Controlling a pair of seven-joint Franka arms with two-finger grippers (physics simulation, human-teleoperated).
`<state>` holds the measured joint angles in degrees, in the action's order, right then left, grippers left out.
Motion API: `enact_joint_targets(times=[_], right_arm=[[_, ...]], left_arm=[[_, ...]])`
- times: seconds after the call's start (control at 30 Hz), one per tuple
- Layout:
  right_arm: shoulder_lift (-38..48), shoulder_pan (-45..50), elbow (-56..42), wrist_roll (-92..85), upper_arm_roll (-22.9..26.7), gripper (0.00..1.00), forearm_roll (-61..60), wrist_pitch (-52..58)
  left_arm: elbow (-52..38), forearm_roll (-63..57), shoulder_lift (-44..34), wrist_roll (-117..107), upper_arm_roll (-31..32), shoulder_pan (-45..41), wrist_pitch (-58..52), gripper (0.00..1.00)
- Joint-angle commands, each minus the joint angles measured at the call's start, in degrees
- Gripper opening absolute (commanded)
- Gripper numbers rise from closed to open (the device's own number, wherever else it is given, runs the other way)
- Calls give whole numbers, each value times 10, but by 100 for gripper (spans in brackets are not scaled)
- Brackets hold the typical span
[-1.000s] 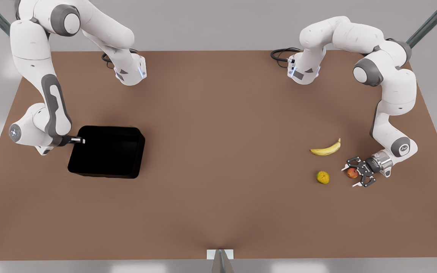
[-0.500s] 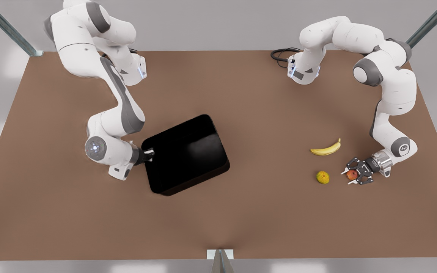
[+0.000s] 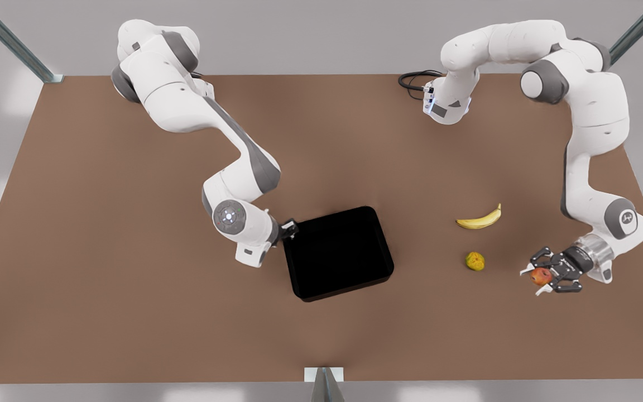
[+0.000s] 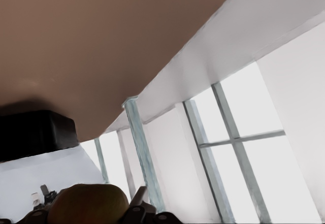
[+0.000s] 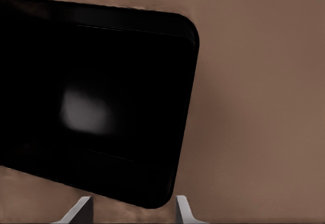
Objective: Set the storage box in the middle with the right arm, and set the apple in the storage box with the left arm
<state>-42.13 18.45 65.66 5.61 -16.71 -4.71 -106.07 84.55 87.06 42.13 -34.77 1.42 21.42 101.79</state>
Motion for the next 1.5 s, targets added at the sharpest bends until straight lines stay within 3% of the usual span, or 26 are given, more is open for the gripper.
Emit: enact_joint_targets(times=[0.0, 0.13, 0.27, 0.3, 0.33, 0.37, 0.4, 0.43, 0.47, 0.57, 0.63, 0.8, 0.83, 1.13, 1.17, 1.23, 1.27, 1.3, 1.33, 1.37, 1.4, 1.47], right_arm=[[0, -1, 0, -1, -1, 100, -2, 0], [24, -33, -15, -20, -2, 100, -37, 41], [128, -139, -12, -44, 2, 100, -123, 212], [182, -142, -11, -94, -5, 100, 89, 331], [232, -136, 3, -95, -2, 100, 182, 399], [294, -141, 40, -41, 15, 100, 184, 409], [333, -155, 70, -39, 46, 100, 196, 407], [425, -185, 194, -38, 50, 100, 195, 312], [591, -199, 423, -37, 92, 100, 122, 139], [621, -194, 468, -36, 98, 100, 110, 141], [623, -192, 468, -36, 95, 100, 110, 149], [623, -191, 468, -37, 93, 100, 110, 150], [624, -191, 468, -37, 93, 100, 110, 151], [624, -191, 468, -39, 94, 100, 110, 149], [624, -191, 468, -39, 94, 100, 110, 150], [624, -191, 468, -39, 93, 100, 110, 150], [624, -191, 468, -39, 94, 100, 110, 150], [624, -191, 468, -39, 94, 100, 110, 150], [624, -191, 468, -39, 94, 100, 110, 150], [624, -191, 468, -39, 93, 100, 110, 150], [624, -191, 468, -39, 93, 100, 110, 150], [624, -190, 468, -39, 93, 100, 110, 150]], left_arm=[[-2, -361, -7, -7, 17, 0, -4, 21], [-3, -554, -45, -70, 169, -9, 62, 21], [-3, -749, -53, -178, 317, -21, 92, 21], [-2, -819, -49, -231, 357, -30, 104, 21], [-1, -870, -46, -253, 377, -40, 107, 21], [-1, -920, -36, -285, 395, -52, 116, 21], [-1, -964, -24, -317, 403, -68, 131, 21], [-1, -999, -12, -336, 407, -81, 136, 21], [-2, -1038, -3, -345, 411, -96, 136, 21], [-4, -1147, 20, -350, 428, -121, 176, 21], [-54, -1186, 51, -384, 427, -147, 184, 21], [-98, -1223, 89, -465, 422, -200, 195, 21], [-102, -1224, 93, -476, 422, -207, 198, 100], [-112, -1218, 108, -520, 434, -216, 218, 100], [-113, -1219, 100, -512, 434, -215, 212, 100], [-80, -1210, 13, -487, 430, -203, 190, 100], [-59, -1140, -52, -370, 394, -201, 139, 100], [-1, -1013, -151, -204, 313, -202, 119, 100], [36, -972, -215, -89, 268, -205, 93, 100], [40, -956, -271, 87, 226, -211, 13, 100], [41, -912, -319, 175, 141, -250, -19, 100], [26, -871, -375, 343, 24, -292, -106, 100]])
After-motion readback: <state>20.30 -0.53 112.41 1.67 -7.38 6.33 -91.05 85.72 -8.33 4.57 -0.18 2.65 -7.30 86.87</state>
